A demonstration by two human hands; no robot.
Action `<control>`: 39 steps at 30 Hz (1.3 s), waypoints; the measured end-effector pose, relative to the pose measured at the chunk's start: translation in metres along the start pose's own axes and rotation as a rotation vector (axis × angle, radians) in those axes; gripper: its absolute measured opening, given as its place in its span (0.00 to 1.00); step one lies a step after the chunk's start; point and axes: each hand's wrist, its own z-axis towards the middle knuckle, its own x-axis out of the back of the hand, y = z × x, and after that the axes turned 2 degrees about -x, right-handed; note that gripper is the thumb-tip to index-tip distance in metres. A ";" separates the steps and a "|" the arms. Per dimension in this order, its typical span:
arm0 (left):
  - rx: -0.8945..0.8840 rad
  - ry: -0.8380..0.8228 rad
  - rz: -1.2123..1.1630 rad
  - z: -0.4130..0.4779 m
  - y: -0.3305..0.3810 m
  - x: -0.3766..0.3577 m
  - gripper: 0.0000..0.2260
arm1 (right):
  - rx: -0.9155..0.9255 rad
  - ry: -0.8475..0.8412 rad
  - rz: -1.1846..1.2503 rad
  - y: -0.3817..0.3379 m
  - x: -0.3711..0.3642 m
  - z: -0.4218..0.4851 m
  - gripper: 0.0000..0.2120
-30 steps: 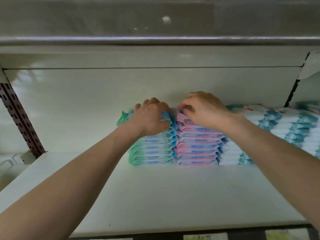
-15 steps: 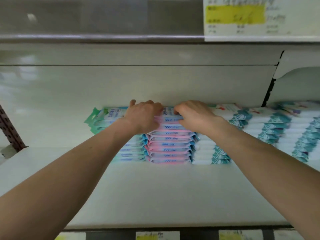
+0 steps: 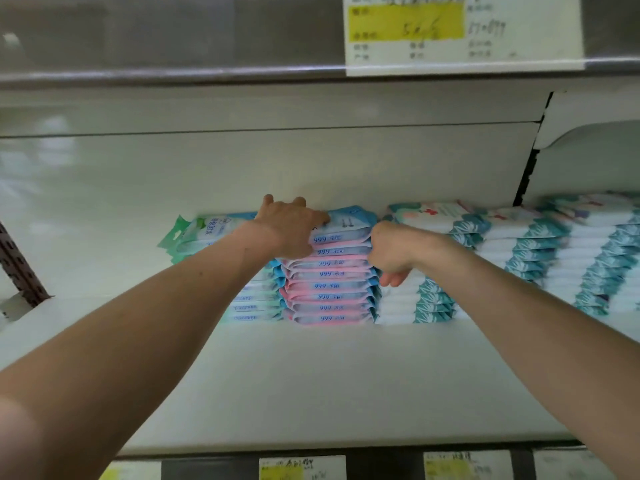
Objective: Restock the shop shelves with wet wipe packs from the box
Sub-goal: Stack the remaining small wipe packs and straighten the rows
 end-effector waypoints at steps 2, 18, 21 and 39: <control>0.002 0.001 -0.019 0.002 -0.001 0.001 0.24 | -0.011 -0.016 0.012 0.000 -0.006 0.005 0.12; 0.009 0.030 -0.011 0.007 0.007 0.003 0.20 | 0.193 -0.256 -0.012 -0.014 -0.068 -0.010 0.15; 0.012 0.037 0.017 0.005 0.007 0.004 0.19 | 0.161 -0.330 0.007 -0.020 -0.088 0.013 0.15; 0.089 0.180 -0.102 -0.005 0.010 -0.009 0.21 | 0.317 0.690 -0.355 -0.004 -0.040 0.000 0.10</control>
